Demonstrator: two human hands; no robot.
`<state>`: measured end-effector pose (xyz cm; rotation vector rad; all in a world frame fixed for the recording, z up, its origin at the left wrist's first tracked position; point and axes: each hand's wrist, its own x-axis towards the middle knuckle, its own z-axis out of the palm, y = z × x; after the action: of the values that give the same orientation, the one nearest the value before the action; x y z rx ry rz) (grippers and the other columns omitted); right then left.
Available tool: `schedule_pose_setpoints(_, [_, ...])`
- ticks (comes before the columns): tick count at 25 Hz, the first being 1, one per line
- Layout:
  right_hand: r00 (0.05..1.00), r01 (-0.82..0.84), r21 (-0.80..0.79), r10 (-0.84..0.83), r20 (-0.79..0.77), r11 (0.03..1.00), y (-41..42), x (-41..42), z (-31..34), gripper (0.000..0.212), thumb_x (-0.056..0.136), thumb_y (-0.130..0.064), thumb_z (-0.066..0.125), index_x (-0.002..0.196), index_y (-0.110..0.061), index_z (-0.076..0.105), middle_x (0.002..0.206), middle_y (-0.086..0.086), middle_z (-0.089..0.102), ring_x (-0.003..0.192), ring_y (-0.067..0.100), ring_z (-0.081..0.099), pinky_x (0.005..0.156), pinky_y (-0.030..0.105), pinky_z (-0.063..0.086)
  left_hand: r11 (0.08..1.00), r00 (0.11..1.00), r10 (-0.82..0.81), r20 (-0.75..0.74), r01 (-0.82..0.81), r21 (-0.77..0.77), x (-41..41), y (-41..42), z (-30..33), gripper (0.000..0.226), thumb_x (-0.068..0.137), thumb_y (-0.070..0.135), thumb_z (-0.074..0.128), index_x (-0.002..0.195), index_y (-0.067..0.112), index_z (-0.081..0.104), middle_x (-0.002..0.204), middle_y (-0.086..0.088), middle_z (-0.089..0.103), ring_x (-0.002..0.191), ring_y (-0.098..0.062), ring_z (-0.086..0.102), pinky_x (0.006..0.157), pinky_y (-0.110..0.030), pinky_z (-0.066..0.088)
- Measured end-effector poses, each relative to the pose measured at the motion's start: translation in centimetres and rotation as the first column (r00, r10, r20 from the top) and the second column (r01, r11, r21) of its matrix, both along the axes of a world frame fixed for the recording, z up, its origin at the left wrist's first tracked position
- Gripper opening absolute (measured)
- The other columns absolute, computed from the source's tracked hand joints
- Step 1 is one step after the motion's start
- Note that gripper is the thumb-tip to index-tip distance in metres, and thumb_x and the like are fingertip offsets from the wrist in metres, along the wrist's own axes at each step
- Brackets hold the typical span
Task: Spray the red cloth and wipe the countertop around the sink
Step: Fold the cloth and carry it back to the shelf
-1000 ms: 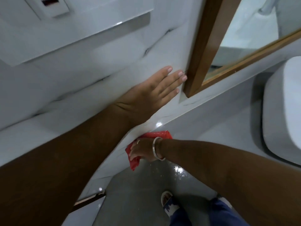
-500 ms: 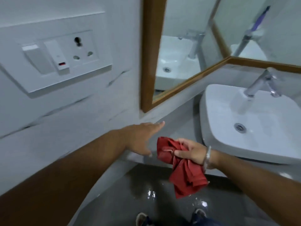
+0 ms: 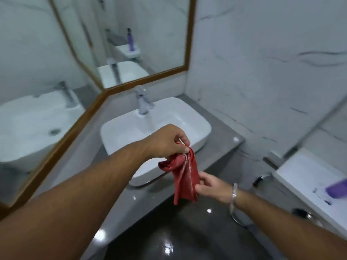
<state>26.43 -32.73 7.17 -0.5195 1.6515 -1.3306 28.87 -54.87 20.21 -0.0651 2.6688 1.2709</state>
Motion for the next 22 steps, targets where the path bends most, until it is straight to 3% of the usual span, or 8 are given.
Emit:
schedule_pose_setpoints(3, [0.908,0.308,-0.029,-0.303,-0.289,0.951,5.4,-1.6,0.6,0.082,0.056,-0.055,0.088,0.125,-0.039,0.047,0.112,-0.010,0.070,0.104,0.008,0.066,0.086,0.027,0.055,0.985,0.986,-0.161,0.037,0.163,-0.060,-6.9,8.2,1.9,0.024,0.082,0.019,0.079,0.104,0.011,0.072,0.080,-0.003,0.070,0.064,-0.019,0.070,0.054,-0.031,0.061])
schedule_pose_setpoints(5, [0.783,0.468,0.016,-0.406,-0.471,0.884,9.6,-3.2,0.8,0.059,0.065,-0.047,0.085,0.112,-0.038,0.052,0.103,-0.010,0.070,0.093,0.007,0.067,0.081,0.026,0.054,0.928,0.950,-0.309,0.030,0.309,-0.207,-10.5,12.6,2.7,0.031,0.079,0.027,0.081,0.108,0.021,0.071,0.086,0.008,0.069,0.071,-0.010,0.069,0.059,-0.024,0.059])
schedule_pose_setpoints(8, [0.776,0.498,0.198,-0.332,-0.537,0.844,19.6,-5.5,0.2,0.024,0.077,-0.032,0.078,0.092,-0.035,0.059,0.086,-0.009,0.069,0.078,0.008,0.064,0.072,0.027,0.049,0.712,0.823,-0.557,0.112,0.543,-0.444,-14.4,19.3,0.7,0.036,0.077,0.028,0.080,0.111,0.024,0.071,0.089,0.015,0.062,0.079,-0.005,0.059,0.067,-0.018,0.045])
schedule_pose_setpoints(10, [0.813,0.438,0.361,-0.190,-0.551,0.823,26.4,-6.5,-0.2,0.022,0.079,-0.031,0.077,0.079,-0.040,0.057,0.078,-0.016,0.062,0.073,0.005,0.059,0.068,0.023,0.042,0.580,0.715,-0.662,0.224,0.678,-0.451,-14.9,23.1,-3.3,0.027,0.079,0.022,0.076,0.106,0.021,0.072,0.091,0.008,0.067,0.083,-0.011,0.061,0.070,-0.020,0.040])
schedule_pose_setpoints(12, [0.788,0.478,0.465,-0.129,-0.602,0.745,32.5,-7.5,-0.4,0.013,0.079,-0.034,0.075,0.085,-0.037,0.063,0.083,-0.014,0.064,0.078,0.008,0.060,0.069,0.021,0.042,0.504,0.658,-0.711,0.248,0.723,-0.472,-15.8,28.0,-7.5,0.021,0.083,0.024,0.070,0.104,0.023,0.070,0.100,0.001,0.070,0.093,-0.017,0.063,0.075,-0.023,0.039])
schedule_pose_setpoints(16, [0.646,0.671,0.501,-0.098,-0.757,0.547,40.5,-10.5,-1.2,0.020,0.088,-0.045,0.062,0.105,-0.034,0.063,0.089,-0.008,0.070,0.077,0.014,0.065,0.073,0.029,0.054,0.559,0.678,-0.732,0.072,0.657,-0.506,-20.9,37.4,-11.0,0.012,0.088,0.022,0.060,0.097,0.025,0.068,0.096,0.001,0.066,0.087,-0.019,0.063,0.080,-0.034,0.051])
schedule_pose_setpoints(19, [0.638,0.666,0.533,-0.029,-0.769,0.521,44.4,-12.0,-3.9,0.045,0.089,-0.054,0.055,0.129,-0.034,0.053,0.118,-0.002,0.067,0.103,0.023,0.065,0.084,0.032,0.050,0.518,0.653,-0.758,0.008,0.608,-0.602,-24.5,41.6,-14.4,0.025,0.092,0.011,0.055,0.111,0.025,0.063,0.107,-0.003,0.062,0.095,-0.024,0.063,0.085,-0.042,0.054])
schedule_pose_setpoints(22, [0.839,0.374,0.814,0.210,-0.501,0.445,45.6,-11.0,-8.6,0.073,0.091,-0.070,0.022,0.151,-0.030,0.024,0.159,0.004,0.029,0.141,0.031,0.035,0.114,0.047,0.031,0.157,0.519,-0.794,0.316,0.677,-0.719,-24.2,42.9,-19.9,0.055,0.088,0.007,0.058,0.139,0.022,0.046,0.142,-0.005,0.050,0.127,-0.026,0.050,0.107,-0.046,0.042])
